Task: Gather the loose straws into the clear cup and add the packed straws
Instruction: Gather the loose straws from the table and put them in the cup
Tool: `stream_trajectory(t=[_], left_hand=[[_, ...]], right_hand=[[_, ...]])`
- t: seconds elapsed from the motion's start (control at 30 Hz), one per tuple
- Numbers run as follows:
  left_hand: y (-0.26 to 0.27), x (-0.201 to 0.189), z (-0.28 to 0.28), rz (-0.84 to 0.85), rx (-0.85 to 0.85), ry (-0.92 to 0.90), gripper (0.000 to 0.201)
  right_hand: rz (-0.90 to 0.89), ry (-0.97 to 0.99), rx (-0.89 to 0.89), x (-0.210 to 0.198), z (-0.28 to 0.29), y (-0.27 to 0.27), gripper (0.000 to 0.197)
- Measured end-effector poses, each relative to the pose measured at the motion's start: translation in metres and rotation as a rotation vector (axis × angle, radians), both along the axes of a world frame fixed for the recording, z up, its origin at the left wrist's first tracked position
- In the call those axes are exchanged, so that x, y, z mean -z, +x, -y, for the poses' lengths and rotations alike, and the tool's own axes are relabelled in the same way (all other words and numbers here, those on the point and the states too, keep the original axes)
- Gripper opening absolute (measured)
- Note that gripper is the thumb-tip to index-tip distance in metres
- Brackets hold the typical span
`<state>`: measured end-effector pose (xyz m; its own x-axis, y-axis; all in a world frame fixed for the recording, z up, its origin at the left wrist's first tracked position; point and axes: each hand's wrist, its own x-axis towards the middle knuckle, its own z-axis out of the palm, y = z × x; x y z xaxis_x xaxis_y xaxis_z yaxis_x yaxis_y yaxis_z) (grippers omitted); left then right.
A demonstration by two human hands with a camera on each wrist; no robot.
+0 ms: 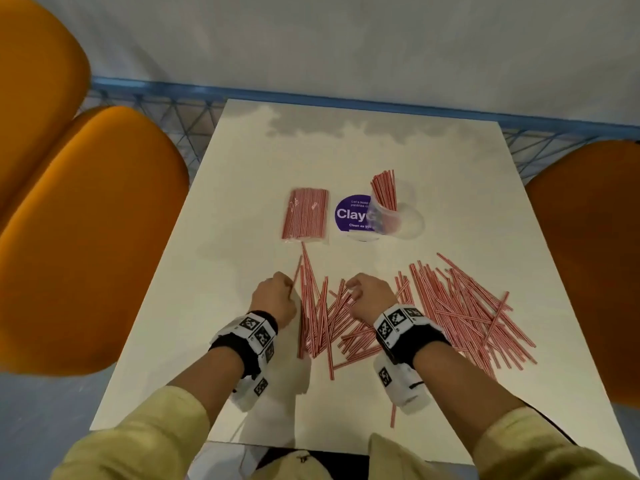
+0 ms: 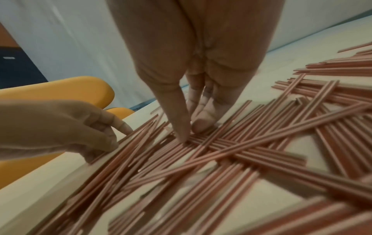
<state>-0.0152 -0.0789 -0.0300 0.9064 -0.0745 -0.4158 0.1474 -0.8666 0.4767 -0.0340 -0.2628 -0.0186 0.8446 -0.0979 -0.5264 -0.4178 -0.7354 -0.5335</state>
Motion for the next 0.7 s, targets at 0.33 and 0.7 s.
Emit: stream_trajectory(t=[0.33, 0.7], left_hand=[[-0.003, -0.012, 0.034, -0.061, -0.022, 0.015, 0.074], [-0.004, -0.007, 0.053, -0.044, -0.044, -0.115, 0.056]], right_hand=[[-0.165, -0.344, 0.101, -0.017, 0.021, -0.003, 0.108], [0.08, -0.181, 0.314, -0.011, 0.018, -0.012, 0.076]])
